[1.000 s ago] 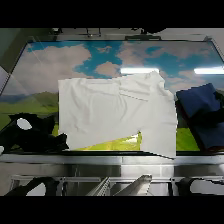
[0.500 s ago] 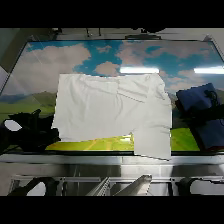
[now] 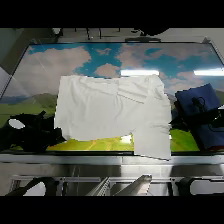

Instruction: Fold the shirts.

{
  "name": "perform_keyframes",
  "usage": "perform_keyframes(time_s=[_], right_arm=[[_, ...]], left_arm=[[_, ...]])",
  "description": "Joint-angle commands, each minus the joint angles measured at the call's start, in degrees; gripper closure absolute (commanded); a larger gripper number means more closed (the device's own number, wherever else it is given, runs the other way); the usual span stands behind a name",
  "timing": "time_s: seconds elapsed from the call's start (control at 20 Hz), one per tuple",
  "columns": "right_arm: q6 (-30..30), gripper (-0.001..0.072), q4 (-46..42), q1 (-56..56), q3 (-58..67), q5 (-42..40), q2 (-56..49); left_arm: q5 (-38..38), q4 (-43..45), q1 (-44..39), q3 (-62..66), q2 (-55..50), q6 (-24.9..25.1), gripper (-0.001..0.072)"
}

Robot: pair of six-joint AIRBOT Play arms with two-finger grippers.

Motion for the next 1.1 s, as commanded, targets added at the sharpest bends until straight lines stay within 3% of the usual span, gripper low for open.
perform_keyframes(time_s=[0.0,0.2,0.25,0.3,0.35,0.55,0.7,0.8,0.95,1.05], right_arm=[[-0.09,0.0346,2.29,0.17,-0.63,-0.31,-1.7],[-3.34,0.0358,10.21,0.17,-0.63,-1.4,-2.27],[-4.09,0.0484,12.5,0.17,-0.63,-1.4,-2.27],[-4.85,0.0661,14.4,0.17,-0.63,-1.38,-2.25],[-5.27,0.0693,16.17,0.17,-0.63,-1.33,-2.25],[-9.62,0.0694,26.77,0.04,0.74,6.49,0.44],[-10.36,0.0694,35.95,-1.07,5.29,14.19,9.66],[-10.38,0.0694,43.56,-3.61,10.54,15.1,18.67],[-10.43,0.0694,55.89,-9.35,19.15,13.86,33.0],[-10.84,0.0693,58.84,-14.12,24.06,11.26,41.46]], left_arm=[[0.85,2.69,0.0,-0.07,-0.59,0.42,0.0684],[0.79,2.67,0.0,-0.07,-0.59,0.39,0.0684],[0.74,2.64,0.0,-0.07,-0.59,0.39,0.0684],[0.55,2.34,0.0,0.07,-0.59,0.39,0.0684],[0.02,1.14,0.0,0.52,-0.59,0.55,0.0684],[-6.38,-7.91,0.0,7.61,3.87,4.57,0.0684],[-13.64,-15.58,0.0,16.98,11.78,5.81,0.0684],[-16.59,-21.03,0.0,25.11,17.42,6.03,0.0684],[-15.78,-28.65,0.02,39.74,24.59,7.5,0.0684],[-12.24,-29.79,0.02,49.51,28.48,8.11,0.0684]])
